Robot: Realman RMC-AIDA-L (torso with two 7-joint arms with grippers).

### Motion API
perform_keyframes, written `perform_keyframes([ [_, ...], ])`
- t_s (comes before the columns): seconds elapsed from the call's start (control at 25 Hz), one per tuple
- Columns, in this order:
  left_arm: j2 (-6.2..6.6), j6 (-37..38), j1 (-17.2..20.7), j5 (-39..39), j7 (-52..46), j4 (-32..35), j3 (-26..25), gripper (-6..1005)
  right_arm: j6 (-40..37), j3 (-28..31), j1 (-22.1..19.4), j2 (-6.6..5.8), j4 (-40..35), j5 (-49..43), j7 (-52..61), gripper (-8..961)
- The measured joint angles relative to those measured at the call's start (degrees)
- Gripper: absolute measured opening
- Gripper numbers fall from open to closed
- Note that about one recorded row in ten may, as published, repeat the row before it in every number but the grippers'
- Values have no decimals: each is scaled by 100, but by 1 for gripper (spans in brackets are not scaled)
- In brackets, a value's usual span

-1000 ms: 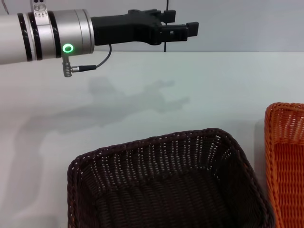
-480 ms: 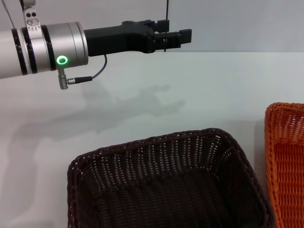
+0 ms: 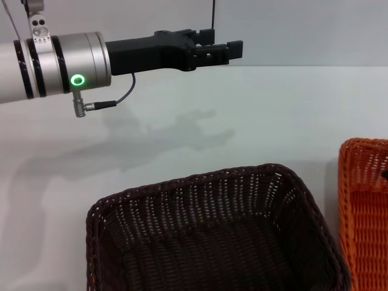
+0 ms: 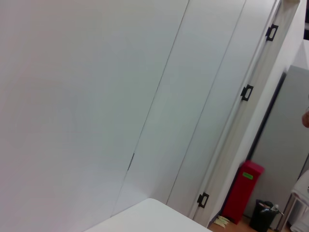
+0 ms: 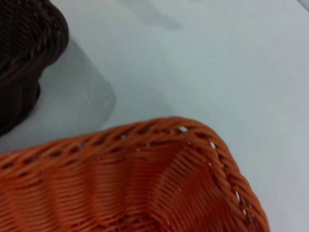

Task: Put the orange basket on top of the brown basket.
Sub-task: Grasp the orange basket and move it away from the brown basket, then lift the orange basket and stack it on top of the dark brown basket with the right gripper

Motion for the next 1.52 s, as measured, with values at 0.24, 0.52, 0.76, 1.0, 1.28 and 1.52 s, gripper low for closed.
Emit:
perform_keyframes([
  [0.24, 10, -62, 60, -1, 3, 0, -11, 862, -576, 489, -261, -318, -101, -30, 12, 352],
  [0.52, 16, -89, 90, -1, 28, -3, -46, 862, -928, 1799, -564, -840, 111, -426, -17, 239],
  [0.76, 14, -50, 117, 0, 93, -3, -44, 863, -882, 3210, -808, -1065, 80, -572, -17, 205],
  [1.0, 1, -35, 123, 0, 159, 2, -70, 863, -829, 4343, -1040, -1115, 131, -57, 48, 175],
  [1.28, -3, -26, 103, -34, 162, 21, -71, 863, 49, 4783, -1581, -1053, 717, 1550, 390, 145],
  [1.52, -4, -14, 109, -76, 163, 24, -71, 863, 321, 4837, -1783, -977, 1075, 2541, 589, 146],
])
